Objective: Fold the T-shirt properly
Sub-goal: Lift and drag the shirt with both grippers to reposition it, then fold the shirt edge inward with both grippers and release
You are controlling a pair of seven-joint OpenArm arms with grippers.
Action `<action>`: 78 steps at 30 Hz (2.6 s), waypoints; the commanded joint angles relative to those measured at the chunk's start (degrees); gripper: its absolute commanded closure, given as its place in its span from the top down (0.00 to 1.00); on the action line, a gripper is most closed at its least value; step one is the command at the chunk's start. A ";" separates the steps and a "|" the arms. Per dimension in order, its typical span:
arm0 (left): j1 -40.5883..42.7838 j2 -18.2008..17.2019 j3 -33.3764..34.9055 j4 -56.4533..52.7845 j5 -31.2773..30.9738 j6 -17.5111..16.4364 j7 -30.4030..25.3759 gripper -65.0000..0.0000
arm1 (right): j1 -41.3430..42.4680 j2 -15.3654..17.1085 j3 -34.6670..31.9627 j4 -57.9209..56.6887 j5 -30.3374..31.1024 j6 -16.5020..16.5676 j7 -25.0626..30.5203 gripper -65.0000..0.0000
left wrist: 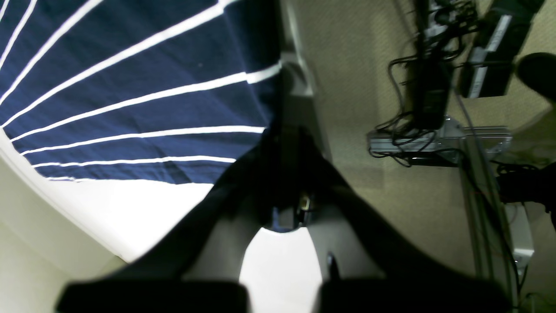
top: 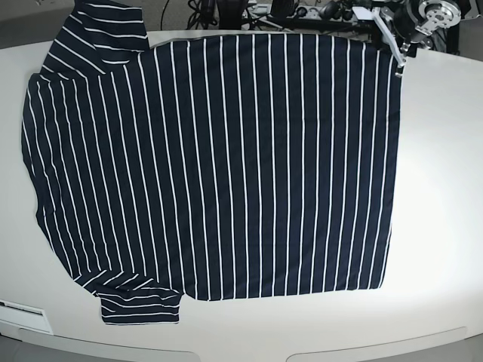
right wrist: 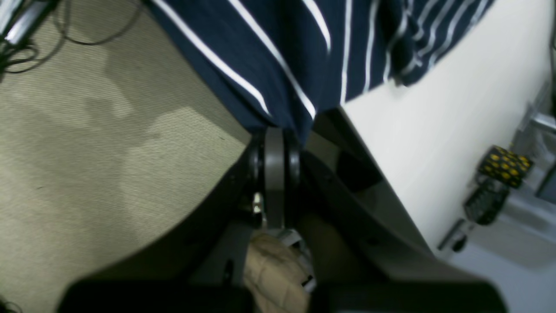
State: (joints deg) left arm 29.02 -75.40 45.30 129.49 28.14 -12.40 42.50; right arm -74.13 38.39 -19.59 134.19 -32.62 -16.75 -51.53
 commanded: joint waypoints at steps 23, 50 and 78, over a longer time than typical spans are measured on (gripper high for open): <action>-0.22 3.98 -17.81 0.57 6.93 11.17 -8.35 0.00 | 31.19 7.63 -0.55 0.81 -12.28 -1.79 9.64 0.00; -9.64 15.32 -30.45 -12.83 -6.60 10.03 -21.51 0.00 | 60.57 10.86 1.38 -13.70 19.41 10.62 22.10 0.00; -27.58 32.57 -30.32 -28.46 -31.28 20.20 -16.85 0.00 | 74.69 0.94 1.38 -27.32 32.63 4.94 13.42 0.00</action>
State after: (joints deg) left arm 2.22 -41.80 15.64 100.22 -3.68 7.22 27.05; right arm -0.34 38.26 -18.96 106.08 1.13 -11.20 -39.81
